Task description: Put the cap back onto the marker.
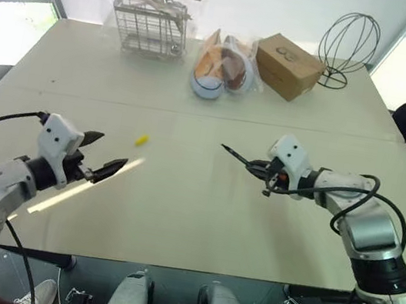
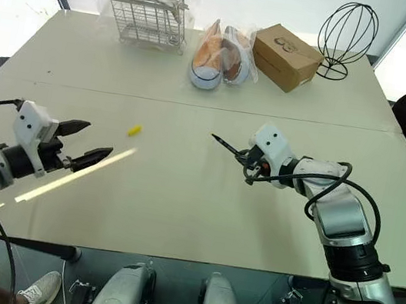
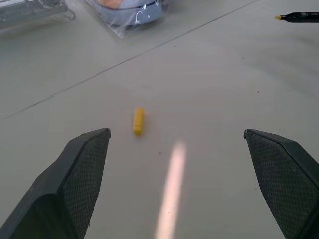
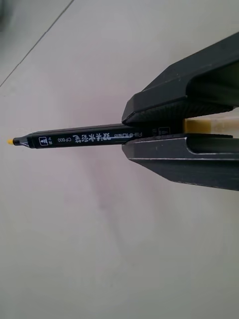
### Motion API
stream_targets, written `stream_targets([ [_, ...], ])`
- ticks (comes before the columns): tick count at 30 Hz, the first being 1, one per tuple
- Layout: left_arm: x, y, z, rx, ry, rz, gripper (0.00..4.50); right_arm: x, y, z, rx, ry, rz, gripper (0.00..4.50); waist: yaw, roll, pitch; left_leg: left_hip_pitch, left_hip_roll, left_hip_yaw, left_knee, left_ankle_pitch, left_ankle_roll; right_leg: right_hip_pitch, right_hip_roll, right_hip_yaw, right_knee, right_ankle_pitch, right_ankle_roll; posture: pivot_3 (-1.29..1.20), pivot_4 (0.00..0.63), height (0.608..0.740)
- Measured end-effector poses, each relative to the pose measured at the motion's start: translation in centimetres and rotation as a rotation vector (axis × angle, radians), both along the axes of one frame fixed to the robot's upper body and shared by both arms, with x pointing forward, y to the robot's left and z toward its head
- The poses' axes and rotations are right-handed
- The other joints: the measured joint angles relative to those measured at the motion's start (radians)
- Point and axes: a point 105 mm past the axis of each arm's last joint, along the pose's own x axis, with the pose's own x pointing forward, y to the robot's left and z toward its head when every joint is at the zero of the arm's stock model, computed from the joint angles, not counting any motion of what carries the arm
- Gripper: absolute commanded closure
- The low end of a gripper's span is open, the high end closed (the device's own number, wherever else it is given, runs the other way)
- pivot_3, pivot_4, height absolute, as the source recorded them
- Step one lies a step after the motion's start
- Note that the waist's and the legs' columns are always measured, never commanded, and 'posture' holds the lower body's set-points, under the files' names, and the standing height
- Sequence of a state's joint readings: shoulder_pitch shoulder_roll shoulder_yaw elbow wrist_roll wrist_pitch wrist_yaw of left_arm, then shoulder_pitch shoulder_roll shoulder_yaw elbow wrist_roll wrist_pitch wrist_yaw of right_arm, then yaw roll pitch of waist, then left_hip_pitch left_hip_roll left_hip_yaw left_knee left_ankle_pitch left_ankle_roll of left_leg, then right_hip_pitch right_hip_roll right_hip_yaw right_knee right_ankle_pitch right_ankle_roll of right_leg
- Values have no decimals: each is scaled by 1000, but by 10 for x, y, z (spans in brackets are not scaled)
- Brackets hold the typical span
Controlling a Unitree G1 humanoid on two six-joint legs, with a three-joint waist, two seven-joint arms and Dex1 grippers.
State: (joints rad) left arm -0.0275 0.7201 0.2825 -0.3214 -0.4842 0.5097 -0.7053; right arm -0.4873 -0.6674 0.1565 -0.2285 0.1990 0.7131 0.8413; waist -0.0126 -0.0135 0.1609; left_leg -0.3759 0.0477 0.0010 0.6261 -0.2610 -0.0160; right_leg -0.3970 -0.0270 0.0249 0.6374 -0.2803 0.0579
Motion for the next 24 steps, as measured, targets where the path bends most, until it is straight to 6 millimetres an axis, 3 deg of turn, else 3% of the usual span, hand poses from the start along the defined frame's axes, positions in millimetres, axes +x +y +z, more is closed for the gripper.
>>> stream_targets([
  [5, 26, -8, -14, -25, 33, -3, 0, -6, 13, 12, 23, -23, 32, 4442, 1, 0, 0, -1, 0, 0, 0, 0, 0, 0, 0, 0, 0, 0, 0, 0, 150, 740],
  [9, 37, -19, -26, -55, 64, -14, 0, -11, 17, 15, 31, -23, 34, 4442, -1, -1, 0, -1, 0, -1, 0, 0, 0, -1, 0, 0, 0, 1, 3, 0, 150, 740],
  [15, 49, -29, -28, -60, 48, -13, 0, -18, 16, 13, 39, -4, 11, 4442, 0, -1, 0, -1, 0, -1, -1, 0, 0, -1, 1, -1, 0, 2, 3, 0, 150, 740],
  [24, 62, -19, -40, -52, 63, 42, 0, -22, 7, 11, 41, 11, -45, 4442, 0, -1, 0, -1, 0, -1, -1, 0, 0, -1, 1, -1, 0, 2, 3, 0, 150, 740],
])
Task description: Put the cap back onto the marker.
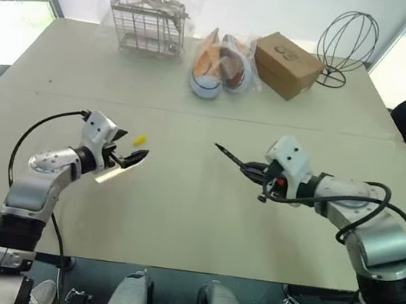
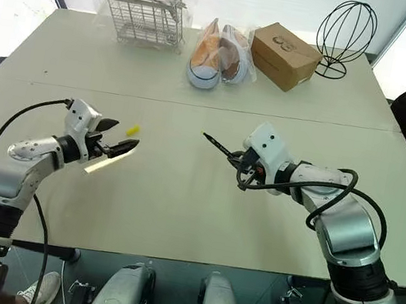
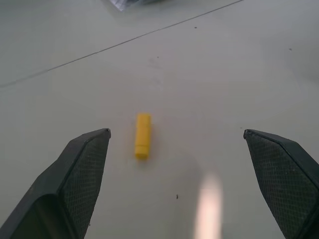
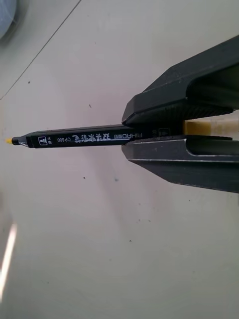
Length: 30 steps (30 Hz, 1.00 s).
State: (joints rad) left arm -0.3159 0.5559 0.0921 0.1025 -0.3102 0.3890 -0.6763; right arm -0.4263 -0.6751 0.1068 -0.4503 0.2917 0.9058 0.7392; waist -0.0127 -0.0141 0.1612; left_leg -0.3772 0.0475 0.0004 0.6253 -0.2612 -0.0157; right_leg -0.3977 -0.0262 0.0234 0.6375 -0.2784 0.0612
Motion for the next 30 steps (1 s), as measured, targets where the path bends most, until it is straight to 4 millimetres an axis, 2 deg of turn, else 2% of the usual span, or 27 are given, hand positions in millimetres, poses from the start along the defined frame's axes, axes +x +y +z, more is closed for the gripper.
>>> stream_targets([
  [8, 12, 0, -6, -12, 14, 22, 0, -3, -1, -1, 14, 7, -18, 4442, 0, 0, 0, 0, 0, 0, 1, 0, 0, 0, 0, -1, 0, 0, 0, 0, 150, 740],
  [17, 18, -7, -24, -10, 63, 13, 0, -2, -3, -1, 15, 6, -36, 4442, 0, 0, 0, 0, 0, 0, 1, 0, 0, 0, 1, -1, 0, 0, 1, 0, 150, 740],
  [25, 22, -7, -24, 3, 65, 14, 0, -3, -5, -3, 17, 10, -48, 4442, 0, 0, 0, 0, 0, 0, 1, 0, 0, 0, 1, -1, 0, 0, 1, 0, 150, 740],
  [28, 24, -6, -24, 5, 68, 24, 913, -3, -5, -3, 18, 11, -50, 4500, 0, 0, 0, 0, 0, -1, 1, 0, 0, 0, 1, -1, 0, 0, 1, 0, 150, 740],
  [30, 24, -5, -24, 10, 68, 29, 1871, -3, -5, -3, 20, 9, -50, 4500, 0, 0, 0, 0, 0, 0, 1, 0, 0, 0, 1, -1, 0, 0, 1, 0, 150, 740],
])
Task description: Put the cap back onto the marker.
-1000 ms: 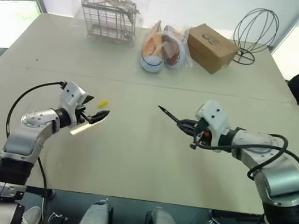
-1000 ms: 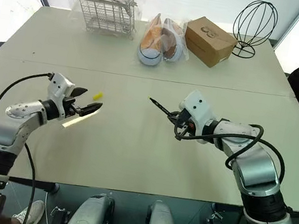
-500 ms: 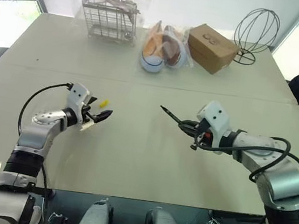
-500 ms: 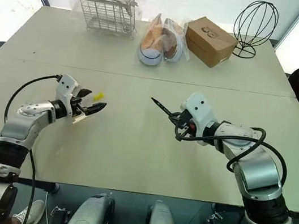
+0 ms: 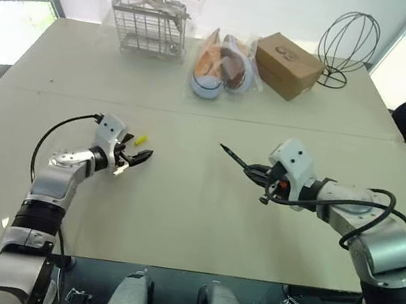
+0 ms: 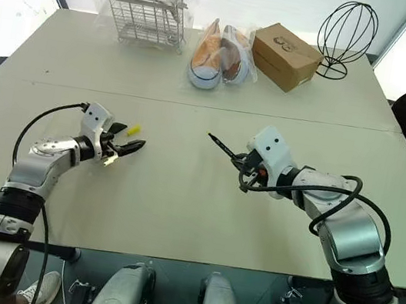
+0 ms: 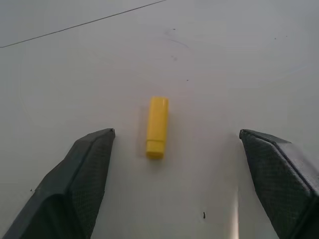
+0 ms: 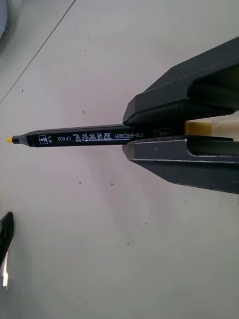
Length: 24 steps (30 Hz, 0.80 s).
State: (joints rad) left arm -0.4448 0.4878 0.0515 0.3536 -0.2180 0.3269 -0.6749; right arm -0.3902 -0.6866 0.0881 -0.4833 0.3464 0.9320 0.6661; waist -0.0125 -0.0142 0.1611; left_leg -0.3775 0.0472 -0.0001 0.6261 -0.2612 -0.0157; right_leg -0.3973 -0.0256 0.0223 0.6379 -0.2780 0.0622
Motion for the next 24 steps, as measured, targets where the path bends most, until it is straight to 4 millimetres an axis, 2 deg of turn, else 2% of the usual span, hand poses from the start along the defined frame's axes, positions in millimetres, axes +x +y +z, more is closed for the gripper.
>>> stream_targets([
  [4, 0, 0, 0, 0, 4, 2, 4054, -1, 2, 1, 4, -4, 8, 4500, 1, 0, 0, 0, 0, 0, 0, 0, 0, 0, 0, 0, 0, 0, 0, 0, 150, 740],
  [5, 0, 1, 0, -2, 4, 4, 4478, -2, 2, 2, 4, -5, 10, 4500, 1, 0, 0, 0, 0, 0, 0, 0, 0, 0, 0, 0, 0, 0, 0, 0, 150, 740],
  [13, 0, -1, 1, -1, 3, -4, 4478, -2, 0, 2, -6, -6, 10, 4500, 1, 0, 0, 0, 0, 0, 0, 0, 0, 0, 0, 0, 0, 0, 0, 0, 150, 740],
  [16, -5, -7, 6, 6, -15, -53, 4478, -3, -2, 3, -25, -12, 17, 4500, 1, 0, 0, -1, 0, 0, 0, 0, 0, 0, 0, 0, 0, 0, 0, 0, 150, 740],
  [24, -43, -20, 38, 144, -97, -322, 4478, -11, 5, 2, -139, -60, 145, 4500, -3, 0, 0, -1, 1, 0, -2, 0, 0, -2, 0, 1, 0, -1, -1, 0, 150, 740],
])
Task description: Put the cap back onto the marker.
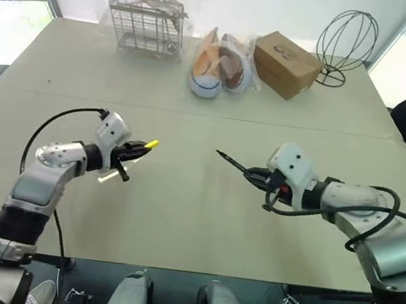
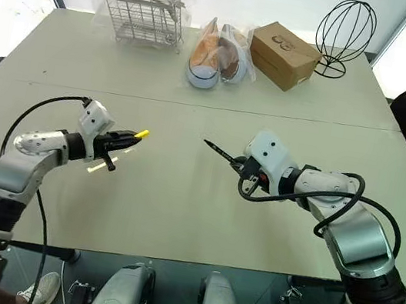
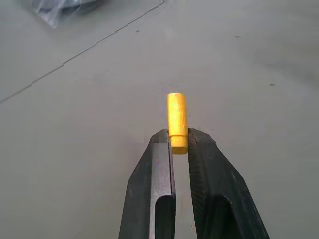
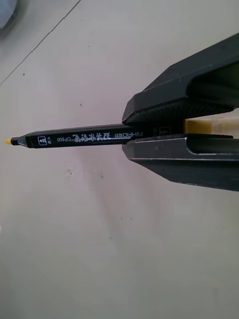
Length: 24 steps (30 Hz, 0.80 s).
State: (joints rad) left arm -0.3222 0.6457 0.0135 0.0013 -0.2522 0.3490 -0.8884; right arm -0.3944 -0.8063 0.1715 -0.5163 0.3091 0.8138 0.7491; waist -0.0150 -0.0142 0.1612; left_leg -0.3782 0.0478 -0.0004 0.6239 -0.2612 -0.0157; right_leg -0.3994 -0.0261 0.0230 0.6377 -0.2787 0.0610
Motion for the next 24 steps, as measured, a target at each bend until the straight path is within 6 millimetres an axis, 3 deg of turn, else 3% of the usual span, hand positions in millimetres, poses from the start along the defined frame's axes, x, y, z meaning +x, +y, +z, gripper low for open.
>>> stream_targets([
  [8, -32, -24, 5, 136, -49, -260, 4478, -9, 16, -6, -138, -100, 179, 4500, 3, 0, 0, -1, 0, 1, 0, 0, 0, 0, 0, 0, -2, -2, -3, 0, 150, 740],
  [24, -34, -44, -4, 260, -238, -392, 4478, 2, 29, -10, -268, -255, 249, 4500, 5, 0, 0, -2, 0, 2, 2, 0, 0, 0, 0, 0, -2, -1, -2, 0, 150, 740],
])
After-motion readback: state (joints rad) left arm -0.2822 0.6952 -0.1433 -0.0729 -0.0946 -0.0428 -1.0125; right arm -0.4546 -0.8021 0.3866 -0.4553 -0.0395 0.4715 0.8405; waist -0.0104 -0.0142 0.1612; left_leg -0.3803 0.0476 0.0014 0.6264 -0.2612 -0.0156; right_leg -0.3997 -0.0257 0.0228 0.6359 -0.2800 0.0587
